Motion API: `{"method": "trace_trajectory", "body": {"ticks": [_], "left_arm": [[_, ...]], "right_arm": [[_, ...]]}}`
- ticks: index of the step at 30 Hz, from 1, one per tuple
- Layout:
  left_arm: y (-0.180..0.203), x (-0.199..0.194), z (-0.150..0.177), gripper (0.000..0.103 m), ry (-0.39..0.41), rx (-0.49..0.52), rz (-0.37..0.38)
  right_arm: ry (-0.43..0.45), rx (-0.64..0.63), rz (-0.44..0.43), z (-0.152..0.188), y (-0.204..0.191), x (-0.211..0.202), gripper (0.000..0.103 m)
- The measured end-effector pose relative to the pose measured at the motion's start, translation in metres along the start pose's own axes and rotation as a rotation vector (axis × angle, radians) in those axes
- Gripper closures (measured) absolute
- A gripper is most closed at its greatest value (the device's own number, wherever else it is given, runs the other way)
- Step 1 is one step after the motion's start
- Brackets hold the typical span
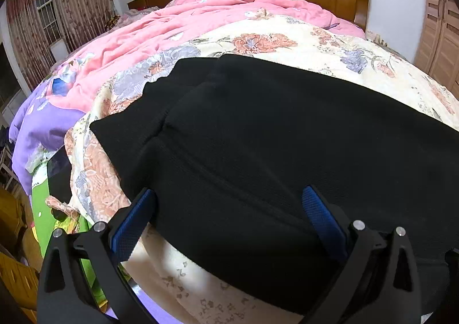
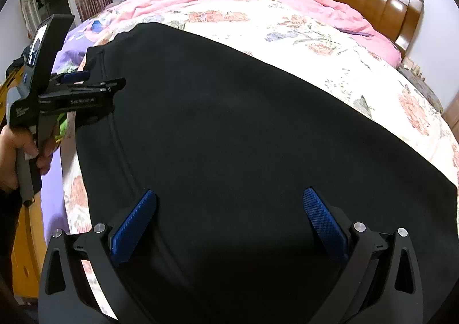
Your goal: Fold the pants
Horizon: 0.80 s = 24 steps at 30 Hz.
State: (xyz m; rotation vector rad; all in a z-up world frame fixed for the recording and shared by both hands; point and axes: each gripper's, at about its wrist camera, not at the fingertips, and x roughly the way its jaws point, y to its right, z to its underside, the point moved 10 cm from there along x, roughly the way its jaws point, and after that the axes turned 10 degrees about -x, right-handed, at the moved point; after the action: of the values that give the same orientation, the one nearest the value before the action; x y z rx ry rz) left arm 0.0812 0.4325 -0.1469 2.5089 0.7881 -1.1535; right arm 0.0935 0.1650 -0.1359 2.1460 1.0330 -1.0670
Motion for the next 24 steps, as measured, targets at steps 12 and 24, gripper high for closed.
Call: {"method": "trace_trajectory", "body": {"ticks": [12,24], "left_arm": [[0.175,-0.104,0.03,0.002,0.002,0.24,0.356],[0.325,-0.106,0.131,0.001,-0.134,0.558,0.493]], "right_arm": [[0.056,0.369,0.176,0.146,0.129,-0.113,0.005],[-0.014,0.43,0.246,0.273,0.166,-0.168,0.005]]}}
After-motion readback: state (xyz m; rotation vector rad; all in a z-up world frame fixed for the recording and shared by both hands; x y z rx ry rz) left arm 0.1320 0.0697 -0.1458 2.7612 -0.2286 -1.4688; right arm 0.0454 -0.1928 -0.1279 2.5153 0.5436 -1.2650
